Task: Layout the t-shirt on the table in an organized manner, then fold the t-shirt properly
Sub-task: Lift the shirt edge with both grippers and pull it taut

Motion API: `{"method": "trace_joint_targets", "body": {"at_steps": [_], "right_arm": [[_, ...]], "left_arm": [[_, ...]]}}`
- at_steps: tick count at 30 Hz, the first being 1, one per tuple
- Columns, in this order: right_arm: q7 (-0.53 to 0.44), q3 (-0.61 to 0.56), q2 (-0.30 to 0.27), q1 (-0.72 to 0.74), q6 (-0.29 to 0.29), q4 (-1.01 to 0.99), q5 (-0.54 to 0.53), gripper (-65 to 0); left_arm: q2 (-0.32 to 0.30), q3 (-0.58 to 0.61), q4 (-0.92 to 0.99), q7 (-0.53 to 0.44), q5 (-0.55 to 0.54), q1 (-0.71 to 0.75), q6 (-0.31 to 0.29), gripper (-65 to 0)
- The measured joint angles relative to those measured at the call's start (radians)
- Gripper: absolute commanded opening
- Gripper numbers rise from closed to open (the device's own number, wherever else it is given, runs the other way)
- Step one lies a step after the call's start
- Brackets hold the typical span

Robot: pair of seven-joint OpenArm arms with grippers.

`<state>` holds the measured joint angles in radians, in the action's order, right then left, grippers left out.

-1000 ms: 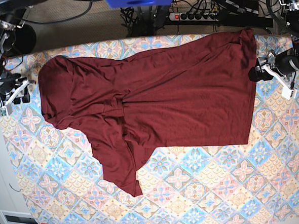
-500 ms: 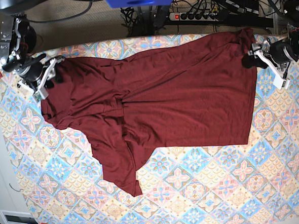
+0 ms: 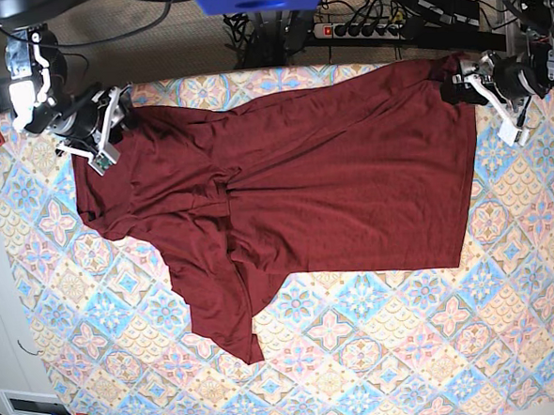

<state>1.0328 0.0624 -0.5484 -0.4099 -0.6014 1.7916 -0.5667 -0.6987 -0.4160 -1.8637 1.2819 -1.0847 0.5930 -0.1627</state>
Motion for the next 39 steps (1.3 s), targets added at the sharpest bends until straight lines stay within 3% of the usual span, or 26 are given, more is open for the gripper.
{"method": "trace_joint_targets", "body": {"at_steps": [5,10,15,28,34,37,39], "right_arm": [[0.058,0.0,0.002,-0.001,0.0,0.0,0.095,-43.1],[0.061,0.0,0.004,0.002,0.0,0.0,0.095,-43.1],[0.064,0.0,0.005,0.003,0.0,0.0,0.096,-43.1],[0.064,0.0,0.008,0.008,0.0,0.0,0.096,-43.1],[0.063,-0.055,0.009,0.008,0.0,0.0,0.095,-43.5],[0.062,-0.056,0.01,0.007,0.0,0.0,0.093,-43.2],[0.064,-0.056,0.006,0.008,0.0,0.0,0.095,-43.2]], "left_arm": [[0.051,-0.002,0.001,0.011,0.079,0.035,0.0,-26.9],[0.106,-0.002,0.01,-0.001,0.09,0.032,0.0,-24.4],[0.12,-0.005,0.125,0.0,0.092,0.034,0.001,-18.3],[0.138,-0.058,0.125,-0.007,0.129,0.008,-0.003,-18.5],[0.166,0.046,0.125,-0.008,0.202,-0.032,-0.008,-18.5],[0.152,0.082,0.122,-0.008,0.204,-0.042,-0.007,-20.7],[0.153,0.09,0.121,-0.019,0.203,-0.044,-0.008,-27.9]]}}
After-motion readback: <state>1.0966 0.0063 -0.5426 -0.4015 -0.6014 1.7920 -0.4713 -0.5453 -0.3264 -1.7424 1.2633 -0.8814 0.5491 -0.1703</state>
